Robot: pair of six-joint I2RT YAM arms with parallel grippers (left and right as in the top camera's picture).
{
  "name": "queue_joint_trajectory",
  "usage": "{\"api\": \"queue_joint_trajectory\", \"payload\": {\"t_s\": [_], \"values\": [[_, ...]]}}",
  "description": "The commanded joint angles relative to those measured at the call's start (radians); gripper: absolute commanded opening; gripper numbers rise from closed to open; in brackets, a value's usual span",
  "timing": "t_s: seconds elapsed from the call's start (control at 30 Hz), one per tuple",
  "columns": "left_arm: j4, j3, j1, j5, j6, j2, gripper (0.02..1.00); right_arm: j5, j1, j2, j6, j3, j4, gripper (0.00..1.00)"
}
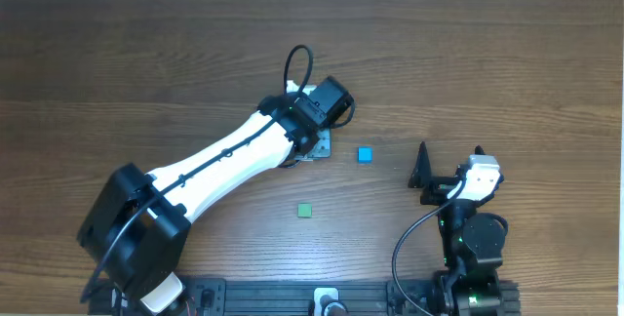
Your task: Stack Cubes
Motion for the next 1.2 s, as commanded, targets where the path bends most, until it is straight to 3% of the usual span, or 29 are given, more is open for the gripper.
{"api": "queue_joint_trajectory", "payload": {"t_s": [0.03, 1.2], "values": [[0.023, -0.005, -0.003, 0.023, -0.014, 0.011, 0.159, -0.007, -0.008, -0.006, -0.002, -0.008, 0.000, 0.993], [-0.002, -0.005, -0.004, 0.038, -0.021, 0.033, 0.167, -0.007, -0.008, -0.006, -0.002, -0.008, 0.000, 0.993]]}}
